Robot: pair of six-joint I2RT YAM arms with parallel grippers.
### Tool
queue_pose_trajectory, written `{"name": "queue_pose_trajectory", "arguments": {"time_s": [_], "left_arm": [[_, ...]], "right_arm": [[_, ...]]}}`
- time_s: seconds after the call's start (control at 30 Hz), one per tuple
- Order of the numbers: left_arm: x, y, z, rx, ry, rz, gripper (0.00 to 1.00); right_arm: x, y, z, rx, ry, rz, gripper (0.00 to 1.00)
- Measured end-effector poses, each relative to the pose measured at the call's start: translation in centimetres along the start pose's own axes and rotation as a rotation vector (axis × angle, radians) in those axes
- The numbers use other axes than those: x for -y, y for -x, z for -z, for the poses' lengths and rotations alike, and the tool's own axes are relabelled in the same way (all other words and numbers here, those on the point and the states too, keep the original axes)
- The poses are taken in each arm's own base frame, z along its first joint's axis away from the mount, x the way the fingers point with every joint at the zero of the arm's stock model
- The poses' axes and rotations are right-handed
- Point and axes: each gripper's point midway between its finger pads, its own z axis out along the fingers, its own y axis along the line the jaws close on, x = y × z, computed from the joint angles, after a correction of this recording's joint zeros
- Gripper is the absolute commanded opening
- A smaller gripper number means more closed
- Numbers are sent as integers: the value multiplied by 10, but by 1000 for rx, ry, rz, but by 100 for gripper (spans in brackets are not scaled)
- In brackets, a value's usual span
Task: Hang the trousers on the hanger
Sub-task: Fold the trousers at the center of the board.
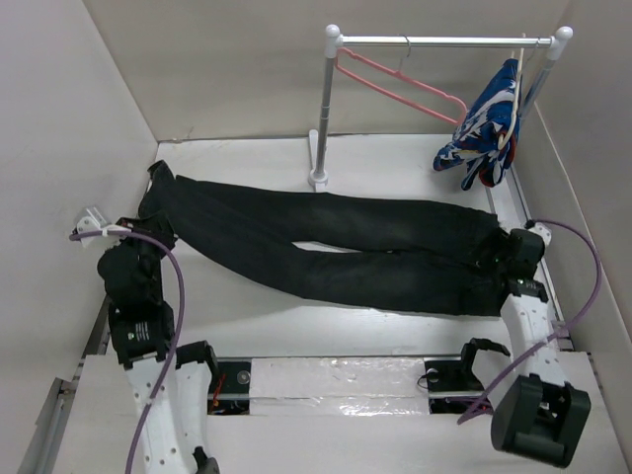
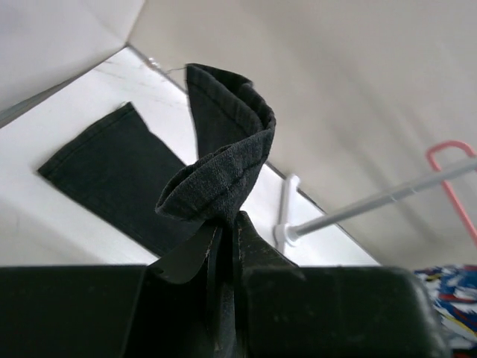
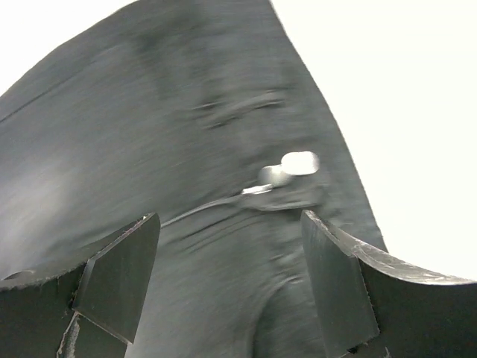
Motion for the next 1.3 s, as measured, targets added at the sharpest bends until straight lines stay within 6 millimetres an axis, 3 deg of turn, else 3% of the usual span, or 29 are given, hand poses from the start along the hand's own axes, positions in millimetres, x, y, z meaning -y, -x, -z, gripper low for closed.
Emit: {"name": "queue_pose_trajectory", "arguments": {"time_s": [0.1,0.23,0.3,0.43,0.5,0.6,0.7,0.77,0.9,0.93,1.0,1.07,1.17,1.3], "left_arm": [[12,3,22,20,-70,-1,0],[16,-4,43,27,-132,-1,0],[17,-8,50,19,-154,-3,0],[21,-16,55,-8,-197,-8,0],[20,-23,55,-27,-207,-14,0],[12,-39,50,-68,-203,-24,0],[1,-55,44,-109,-188,-36,0],[-3,-61,43,-126,-178,-43,0],[-1,-59,42,-117,-187,-61,0],[0,-59,42,-117,-189,-65,0],[3,-58,43,-118,-197,-73,0],[6,-55,45,-114,-205,-78,0],[12,-50,48,-101,-218,-88,0],[16,-40,51,-73,-218,-93,0]], "right_arm": [[25,-3,-16,-37,-76,-64,80],[34,-32,-40,-186,-104,-87,78],[30,-46,-51,-266,-84,-77,75],[8,-31,-79,-292,22,-68,65],[-6,-25,-90,-291,85,-64,65],[-25,-17,-97,-300,145,-38,75],[-40,4,-94,-257,179,-17,92],[-41,23,-82,-202,160,-18,93],[-21,51,-37,-33,72,-80,79],[-12,51,-24,10,52,-107,70],[6,37,-8,58,16,-158,64],[20,10,-2,38,-16,-202,63],[35,-36,-7,-70,-70,-242,62],[40,-74,-16,-217,-99,-271,47]]}}
